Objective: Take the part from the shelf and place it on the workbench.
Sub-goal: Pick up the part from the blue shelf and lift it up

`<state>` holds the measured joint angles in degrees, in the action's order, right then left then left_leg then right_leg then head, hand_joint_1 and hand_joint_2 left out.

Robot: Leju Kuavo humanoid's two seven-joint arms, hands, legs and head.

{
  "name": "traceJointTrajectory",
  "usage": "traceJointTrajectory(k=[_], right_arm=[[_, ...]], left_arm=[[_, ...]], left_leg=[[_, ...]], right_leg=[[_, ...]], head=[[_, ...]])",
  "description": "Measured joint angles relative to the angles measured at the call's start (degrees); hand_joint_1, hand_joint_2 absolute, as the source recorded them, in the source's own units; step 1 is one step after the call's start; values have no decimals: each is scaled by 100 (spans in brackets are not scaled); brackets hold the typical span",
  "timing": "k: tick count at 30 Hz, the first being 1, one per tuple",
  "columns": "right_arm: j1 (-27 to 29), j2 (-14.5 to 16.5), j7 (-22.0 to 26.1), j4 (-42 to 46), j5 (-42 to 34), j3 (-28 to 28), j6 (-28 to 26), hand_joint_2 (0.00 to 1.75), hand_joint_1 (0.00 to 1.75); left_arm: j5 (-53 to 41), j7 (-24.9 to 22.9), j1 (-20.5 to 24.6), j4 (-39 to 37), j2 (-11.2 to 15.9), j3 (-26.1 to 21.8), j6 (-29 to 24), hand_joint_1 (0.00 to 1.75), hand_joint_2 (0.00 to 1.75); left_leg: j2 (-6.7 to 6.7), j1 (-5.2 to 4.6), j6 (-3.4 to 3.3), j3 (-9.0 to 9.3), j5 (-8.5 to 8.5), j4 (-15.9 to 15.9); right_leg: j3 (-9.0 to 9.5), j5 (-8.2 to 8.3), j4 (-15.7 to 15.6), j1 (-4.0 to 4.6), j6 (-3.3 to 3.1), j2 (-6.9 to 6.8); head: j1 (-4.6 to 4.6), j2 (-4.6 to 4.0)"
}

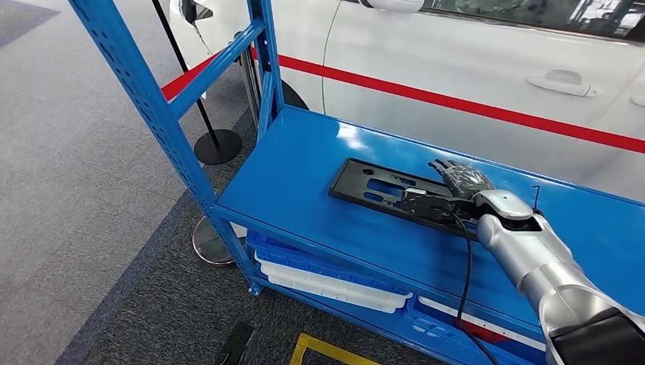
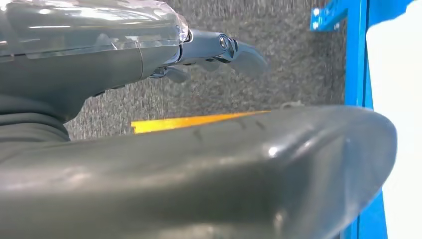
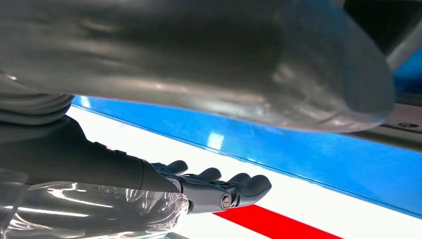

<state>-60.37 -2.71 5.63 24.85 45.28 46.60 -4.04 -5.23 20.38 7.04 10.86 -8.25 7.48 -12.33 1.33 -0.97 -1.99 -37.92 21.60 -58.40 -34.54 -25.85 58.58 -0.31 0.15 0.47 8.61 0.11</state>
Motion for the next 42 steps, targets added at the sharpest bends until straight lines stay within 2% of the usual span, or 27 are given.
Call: traceJointTrajectory(k=[14, 20, 23, 24, 25, 28, 29, 30, 31, 33, 34, 35, 38, 39, 40, 42], right_arm=[[-2, 2, 32, -27, 118, -3, 75, 0, 0], [-192, 2, 61, -20, 250, -3, 119, 0, 0], [-444, 2, 65, 28, 270, -3, 185, 0, 0], [-537, 1, 67, 52, 286, -3, 222, 0, 0], [-637, 1, 68, 71, 306, -3, 277, 0, 0], [-881, 11, 69, 104, 386, 0, 512, 0, 0], [-926, 15, 67, 112, 418, 2, 582, 0, 0], [-965, 17, 64, 120, 448, 4, 635, 0, 0], [-1009, 21, 60, 129, 476, 7, 672, 0, 0], [-1122, 34, 55, 154, 514, 8, 706, 0, 0], [-1181, 48, 54, 167, 526, 8, 724, 0, 0], [-1228, 61, 54, 175, 533, 8, 743, 0, 0], [-1303, 111, 54, 192, 532, 9, 807, 0, 0], [-1326, 129, 54, 199, 528, 10, 821, 0, 0], [-1354, 146, 54, 207, 522, 10, 829, 0, 0], [-1400, 178, 55, 215, 514, 10, 844, 0, 0]], left_arm=[[-72, -229, -54, 0, 5, -24, 79, 0, 0], [-197, -344, -102, 0, 14, -16, 27, 0, 0], [-194, -346, -119, 0, 22, -17, 32, 0, 0], [-193, -347, -121, 0, 22, -17, 33, 0, 0], [-192, -350, -122, 0, 22, -18, 35, 0, 0], [-194, -379, -126, 0, 20, -18, 35, 0, 0], [-197, -399, -133, 0, 19, -18, 34, 0, 0], [-200, -422, -141, 0, 18, -18, 33, 0, 0], [-207, -448, -151, 0, 17, -18, 30, 0, 0], [-220, -490, -162, 0, 16, -18, 18, 0, 0], [-228, -509, -164, 0, 15, -18, 10, 0, 0], [-235, -524, -166, -1, 15, -18, 3, 0, 0], [-265, -559, -188, -2, 16, -18, -21, 0, 0], [-273, -567, -200, -2, 18, -18, -28, 0, 0], [-277, -572, -209, -2, 20, -18, -33, 0, 0], [-279, -577, -218, -2, 23, -18, -41, 0, 0]], left_leg=[[1, -14, -12, -4, 10, -12], [1, -39, -63, -9, 41, -41], [-6, -34, -118, 19, 32, 0], [-13, -21, -141, 41, 18, 33], [-20, -8, -160, 61, 5, 65], [-28, -1, -181, 78, 2, 83], [-25, -1, -182, 81, 6, 78], [-18, -1, -177, 84, 10, 66], [-10, -1, -170, 87, 15, 47], [3, -9, -136, 83, 34, -5], [6, -16, -115, 74, 42, -30], [7, -21, -90, 64, 44, -45], [8, -9, -4, 45, 27, -47], [4, -12, 32, 28, 80, -87], [-5, -9, 70, -18, 206, -221], [-34, 28, 154, -225, 652, -857]], right_leg=[[4, -2, -2, -11, 14, -2], [15, -12, -5, -34, 65, -1], [32, -32, -4, -44, 113, -2], [10, -94, 65, -42, 126, -7], [-65, -223, 248, -39, 134, -11], [-580, -776, 1353, -41, 146, -17], [-713, -831, 1610, -43, 149, -18], [-743, -763, 1644, -44, 146, -18], [-653, -586, 1430, -45, 134, -19], [-283, -167, 625, -32, 92, -16], [-139, -33, 301, -18, 70, -14], [-62, 29, 123, -3, 51, -11], [-51, 85, 46, 5, -21, -18], [-53, 116, 22, -10, -59, -30], [-62, 151, -4, -28, -97, -42], [-111, 215, -24, -45, -137, -58]], head=[[0, 0], [0, 0], [0, 0], [-1, 0], [-1, 0], [-1, 0], [-1, 1], [-1, 1], [-1, 1], [-1, 0], [-1, 0], [-1, 1], [-1, 1], [-1, 0], [-1, 0], [1, 0]])
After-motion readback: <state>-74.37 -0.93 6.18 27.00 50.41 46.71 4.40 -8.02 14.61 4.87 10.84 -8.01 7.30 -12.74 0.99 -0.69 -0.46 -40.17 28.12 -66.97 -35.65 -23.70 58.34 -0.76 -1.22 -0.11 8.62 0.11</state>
